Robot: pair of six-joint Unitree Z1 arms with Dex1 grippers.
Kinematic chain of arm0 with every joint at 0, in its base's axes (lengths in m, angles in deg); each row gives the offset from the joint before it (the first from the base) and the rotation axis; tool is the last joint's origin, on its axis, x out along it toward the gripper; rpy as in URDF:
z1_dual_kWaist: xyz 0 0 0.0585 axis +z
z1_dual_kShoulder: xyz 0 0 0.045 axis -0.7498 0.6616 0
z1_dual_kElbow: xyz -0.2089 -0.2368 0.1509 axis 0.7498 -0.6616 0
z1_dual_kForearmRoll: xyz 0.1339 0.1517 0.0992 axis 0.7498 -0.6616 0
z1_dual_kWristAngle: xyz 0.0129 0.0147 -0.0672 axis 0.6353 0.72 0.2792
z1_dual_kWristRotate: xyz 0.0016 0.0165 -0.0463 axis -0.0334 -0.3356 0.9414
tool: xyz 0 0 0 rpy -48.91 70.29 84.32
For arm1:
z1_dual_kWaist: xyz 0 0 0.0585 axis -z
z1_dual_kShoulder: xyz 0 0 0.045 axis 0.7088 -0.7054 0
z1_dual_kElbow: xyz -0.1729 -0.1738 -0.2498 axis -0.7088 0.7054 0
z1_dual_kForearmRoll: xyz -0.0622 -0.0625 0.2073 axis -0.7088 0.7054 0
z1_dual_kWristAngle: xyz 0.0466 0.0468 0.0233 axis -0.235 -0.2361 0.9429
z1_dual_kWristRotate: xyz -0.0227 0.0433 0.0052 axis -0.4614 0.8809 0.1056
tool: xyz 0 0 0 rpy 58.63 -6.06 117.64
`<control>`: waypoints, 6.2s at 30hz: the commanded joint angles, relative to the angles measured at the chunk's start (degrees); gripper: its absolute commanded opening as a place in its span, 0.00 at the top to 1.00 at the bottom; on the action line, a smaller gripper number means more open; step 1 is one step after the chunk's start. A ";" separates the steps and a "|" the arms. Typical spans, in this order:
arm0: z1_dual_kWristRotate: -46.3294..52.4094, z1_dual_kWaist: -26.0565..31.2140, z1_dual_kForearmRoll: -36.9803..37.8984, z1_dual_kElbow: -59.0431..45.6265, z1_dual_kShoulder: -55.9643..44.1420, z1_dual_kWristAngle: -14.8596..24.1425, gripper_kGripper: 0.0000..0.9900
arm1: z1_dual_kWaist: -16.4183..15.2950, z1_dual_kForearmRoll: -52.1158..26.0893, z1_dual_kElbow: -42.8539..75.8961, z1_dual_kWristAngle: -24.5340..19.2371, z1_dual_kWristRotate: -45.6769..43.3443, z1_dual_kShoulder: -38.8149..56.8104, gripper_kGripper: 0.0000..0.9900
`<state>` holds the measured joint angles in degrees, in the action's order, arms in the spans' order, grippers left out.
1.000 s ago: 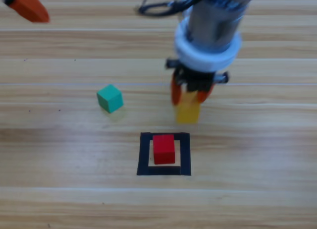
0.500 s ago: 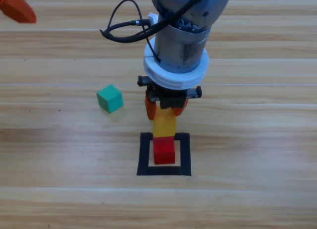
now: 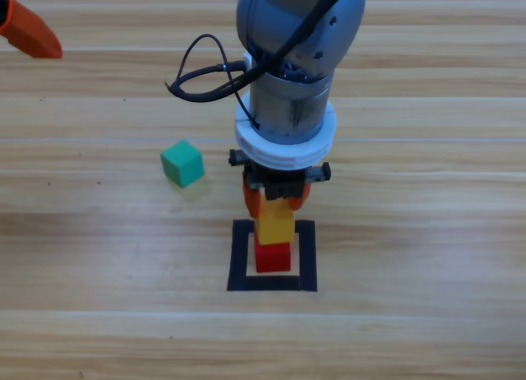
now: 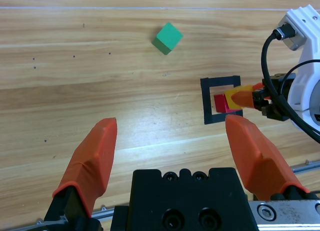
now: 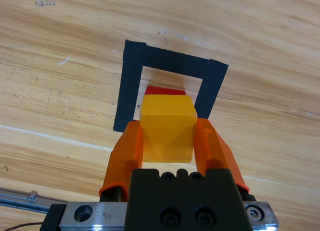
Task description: Stack the blocks in the rectangular block: red at the bottom, yellow in the middle, green on top
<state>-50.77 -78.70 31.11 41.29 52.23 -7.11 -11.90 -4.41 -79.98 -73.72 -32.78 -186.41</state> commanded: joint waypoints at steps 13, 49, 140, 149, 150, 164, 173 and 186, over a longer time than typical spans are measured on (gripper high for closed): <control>0.60 1.03 1.50 -2.10 3.00 -1.18 0.07 | -3.51 2.03 -1.90 -2.44 1.77 -2.56 0.90; 1.04 1.03 3.08 -4.21 4.41 -2.06 0.07 | -3.51 3.00 -2.78 -2.80 2.65 -4.41 0.41; 12.82 0.86 -24.08 52.74 53.80 2.16 0.94 | -9.40 -44.11 65.95 -11.94 -27.15 57.91 0.00; -10.56 -7.40 -25.13 49.93 44.66 -2.41 1.00 | -9.76 -44.11 66.21 -11.94 -26.88 56.06 0.00; -11.26 -8.81 -25.13 49.58 44.66 -2.41 1.00 | -9.84 -44.11 66.21 -11.94 -26.88 55.88 0.00; 4.03 -19.88 -25.13 50.28 50.11 -1.18 1.00 | -10.11 -44.11 66.30 -11.94 -26.71 55.97 0.00; 17.39 -22.17 -25.22 46.15 50.99 -0.48 1.00 | -10.11 -44.02 66.39 -11.94 -26.62 56.15 0.00; 19.23 -23.66 -25.13 42.46 51.78 -0.12 1.00 | -10.11 -44.02 66.03 -11.41 -26.62 55.97 0.00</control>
<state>-32.51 -100.80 6.34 85.38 100.40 -7.83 -20.18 -49.08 -13.55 -86.09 -60.02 -127.42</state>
